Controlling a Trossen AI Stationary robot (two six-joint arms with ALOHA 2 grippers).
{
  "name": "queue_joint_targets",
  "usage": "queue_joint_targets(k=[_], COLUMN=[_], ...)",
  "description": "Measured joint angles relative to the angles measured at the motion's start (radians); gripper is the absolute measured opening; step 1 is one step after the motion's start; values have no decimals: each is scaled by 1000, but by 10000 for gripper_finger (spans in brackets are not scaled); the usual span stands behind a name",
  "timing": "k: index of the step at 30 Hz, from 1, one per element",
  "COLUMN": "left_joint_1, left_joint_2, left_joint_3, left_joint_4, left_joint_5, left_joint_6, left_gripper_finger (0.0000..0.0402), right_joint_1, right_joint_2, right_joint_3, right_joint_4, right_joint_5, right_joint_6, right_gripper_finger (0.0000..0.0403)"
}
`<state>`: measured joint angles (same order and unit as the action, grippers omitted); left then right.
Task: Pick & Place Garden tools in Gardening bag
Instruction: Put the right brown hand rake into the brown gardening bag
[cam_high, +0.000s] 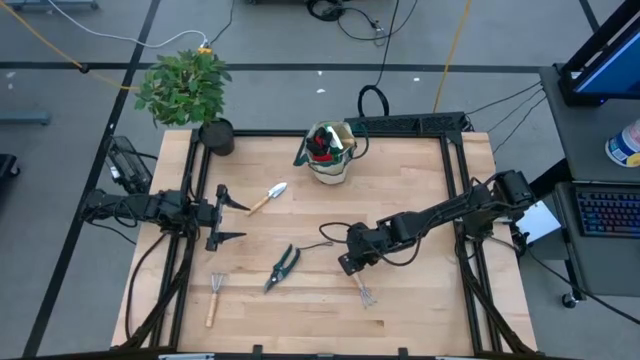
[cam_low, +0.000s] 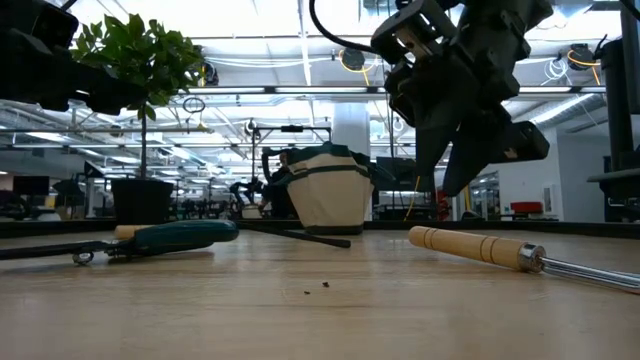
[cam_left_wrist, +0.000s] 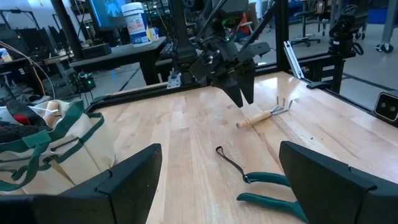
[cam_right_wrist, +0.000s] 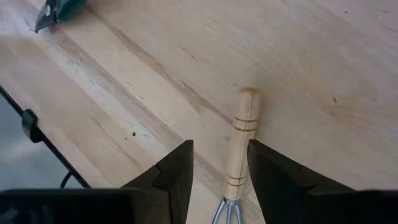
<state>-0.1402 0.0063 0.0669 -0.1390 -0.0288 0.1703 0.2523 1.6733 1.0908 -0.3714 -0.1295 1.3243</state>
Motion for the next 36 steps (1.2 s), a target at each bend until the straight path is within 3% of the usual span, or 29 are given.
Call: queue_joint_targets(k=[22, 27, 36], left_joint_1=[0, 0, 0], left_joint_2=[2, 6, 74], left_joint_3=[0, 0, 0], left_joint_4=[0, 0, 0], left_joint_5=[0, -1, 0], left_joint_6=[2, 2, 1], left_gripper_finger=[333, 333, 333], right_joint_1=[17, 15, 13], right_joint_2=[156, 165, 162], right_joint_3=[2, -4, -1], right_joint_4=[109, 92, 42], right_joint_5=[0, 79, 109], right_joint_6=[26, 34, 34], right_gripper_finger=[141, 141, 141])
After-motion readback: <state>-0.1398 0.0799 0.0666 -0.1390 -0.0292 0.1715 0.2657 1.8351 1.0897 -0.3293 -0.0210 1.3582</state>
